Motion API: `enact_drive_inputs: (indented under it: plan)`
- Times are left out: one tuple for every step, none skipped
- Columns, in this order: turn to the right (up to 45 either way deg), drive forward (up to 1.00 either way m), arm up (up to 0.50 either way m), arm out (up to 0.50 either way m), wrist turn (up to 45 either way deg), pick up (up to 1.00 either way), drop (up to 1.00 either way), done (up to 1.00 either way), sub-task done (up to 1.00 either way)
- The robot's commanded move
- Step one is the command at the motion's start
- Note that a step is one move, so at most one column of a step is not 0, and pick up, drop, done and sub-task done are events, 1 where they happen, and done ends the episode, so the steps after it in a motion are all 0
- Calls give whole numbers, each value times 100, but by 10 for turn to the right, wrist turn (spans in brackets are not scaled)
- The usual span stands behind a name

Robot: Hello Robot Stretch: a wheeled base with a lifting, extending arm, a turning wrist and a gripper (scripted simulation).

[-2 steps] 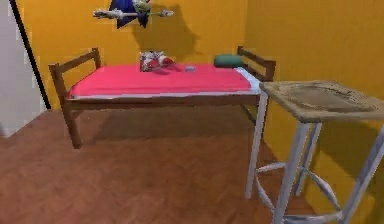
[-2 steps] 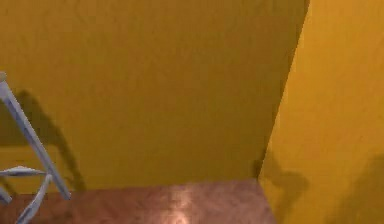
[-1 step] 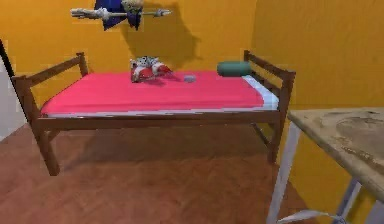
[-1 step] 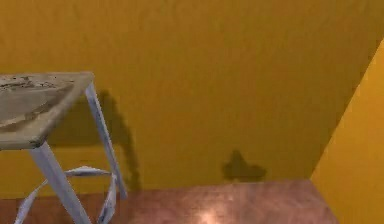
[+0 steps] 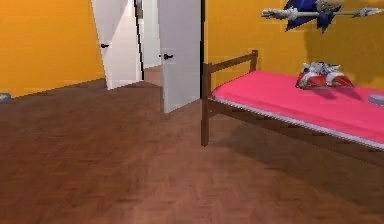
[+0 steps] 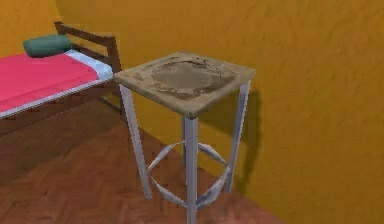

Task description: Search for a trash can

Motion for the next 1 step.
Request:
enact_drive_inputs:
  plan:
    - [-150,0,0,0,0,0,0,0,0]
